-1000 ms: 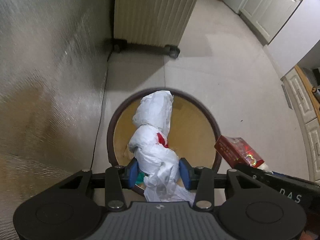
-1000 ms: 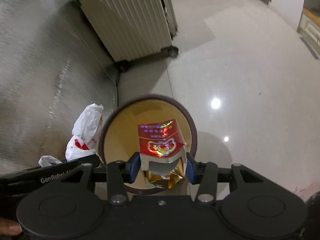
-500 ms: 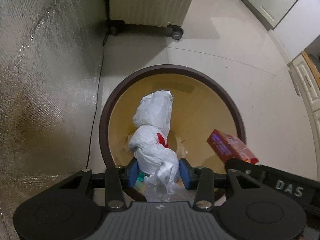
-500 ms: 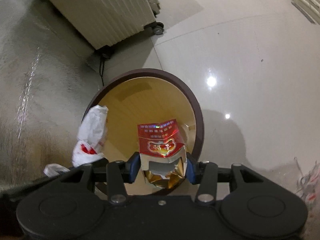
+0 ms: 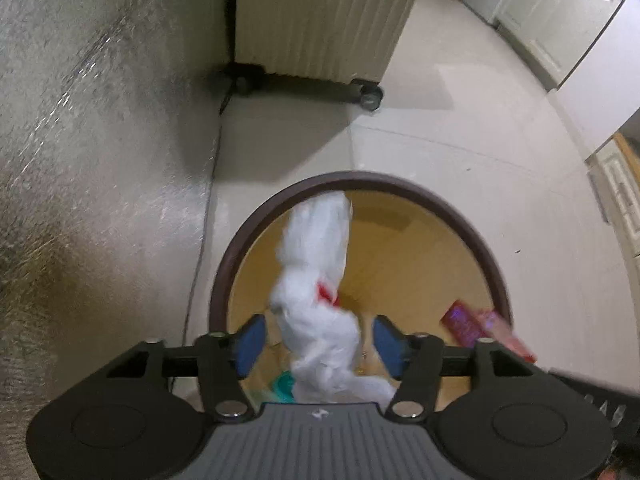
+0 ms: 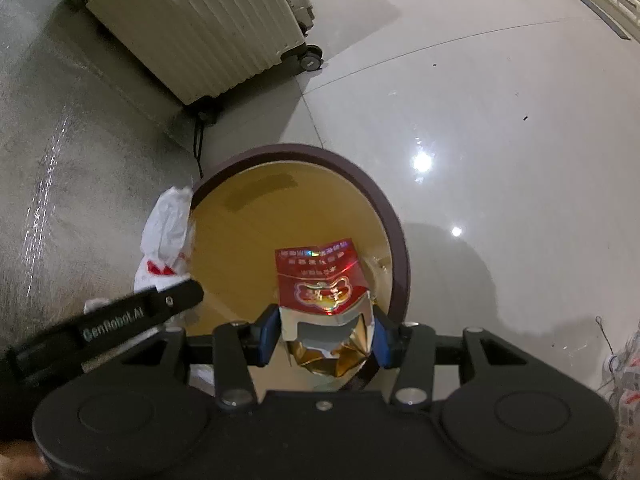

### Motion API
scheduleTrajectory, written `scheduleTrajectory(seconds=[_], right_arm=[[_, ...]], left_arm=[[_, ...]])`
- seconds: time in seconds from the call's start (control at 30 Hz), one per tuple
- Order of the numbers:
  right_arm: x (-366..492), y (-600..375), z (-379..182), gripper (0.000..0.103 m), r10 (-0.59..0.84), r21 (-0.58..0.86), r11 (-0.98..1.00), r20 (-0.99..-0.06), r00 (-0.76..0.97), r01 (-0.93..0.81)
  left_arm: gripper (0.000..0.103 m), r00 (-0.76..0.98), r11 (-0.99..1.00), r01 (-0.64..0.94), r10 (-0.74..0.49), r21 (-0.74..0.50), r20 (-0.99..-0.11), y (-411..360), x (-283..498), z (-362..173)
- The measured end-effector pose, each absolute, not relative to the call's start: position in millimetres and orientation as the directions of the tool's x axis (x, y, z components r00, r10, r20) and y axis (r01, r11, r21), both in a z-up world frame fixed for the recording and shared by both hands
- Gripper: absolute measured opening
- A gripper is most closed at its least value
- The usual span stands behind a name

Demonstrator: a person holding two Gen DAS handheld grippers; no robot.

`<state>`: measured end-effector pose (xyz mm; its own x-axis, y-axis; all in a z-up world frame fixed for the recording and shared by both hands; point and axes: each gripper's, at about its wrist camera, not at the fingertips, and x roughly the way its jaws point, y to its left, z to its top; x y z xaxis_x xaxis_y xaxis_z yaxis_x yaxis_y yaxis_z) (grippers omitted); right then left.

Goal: Collect trash
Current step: 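Open the left tool over the bin while the right tool releases the wrapper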

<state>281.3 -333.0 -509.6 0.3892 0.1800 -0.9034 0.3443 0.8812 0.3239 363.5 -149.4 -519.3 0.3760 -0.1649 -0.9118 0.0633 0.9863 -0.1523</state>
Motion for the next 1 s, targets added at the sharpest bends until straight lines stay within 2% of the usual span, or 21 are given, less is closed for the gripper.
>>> scheduleTrajectory(seconds=[0.2,0.33,0.47,0.87,1.0], right_arm=[[298.0,-332.5,-512.9,0.049,0.183,0.317,0.889,-0.907,0.379,0.330],[314.3,-330.1,-515.7,0.055,0.179,0.306,0.902,-0.907,0.382,0.304],[318.0,-325.7,-516.5,0.068,0.177,0.286,0.922,-0.912,0.370,0.262],[306.8,-327.9,-511.3,0.068,0.206,0.299,0.926,-0.911,0.357,0.231],[301.7,-329.8,-504.4,0.069,0.204,0.294,0.931,-0.910,0.360,0.216]], left_arm=[[0.063,0.331,0.988,0.085,-0.147,-0.126,-0.932,-149.9,363.3,-520.1],[0.064,0.291,0.989,0.103,-0.129,-0.103,-0.948,-148.3,361.0,-524.6],[0.071,0.279,0.991,0.097,-0.111,-0.088,-0.954,-145.3,356.5,-523.9],[0.098,0.255,0.995,0.054,-0.094,-0.083,-0.962,-141.2,344.8,-510.7],[0.099,0.257,0.996,0.052,-0.083,-0.072,-0.963,-139.0,342.6,-501.4]])
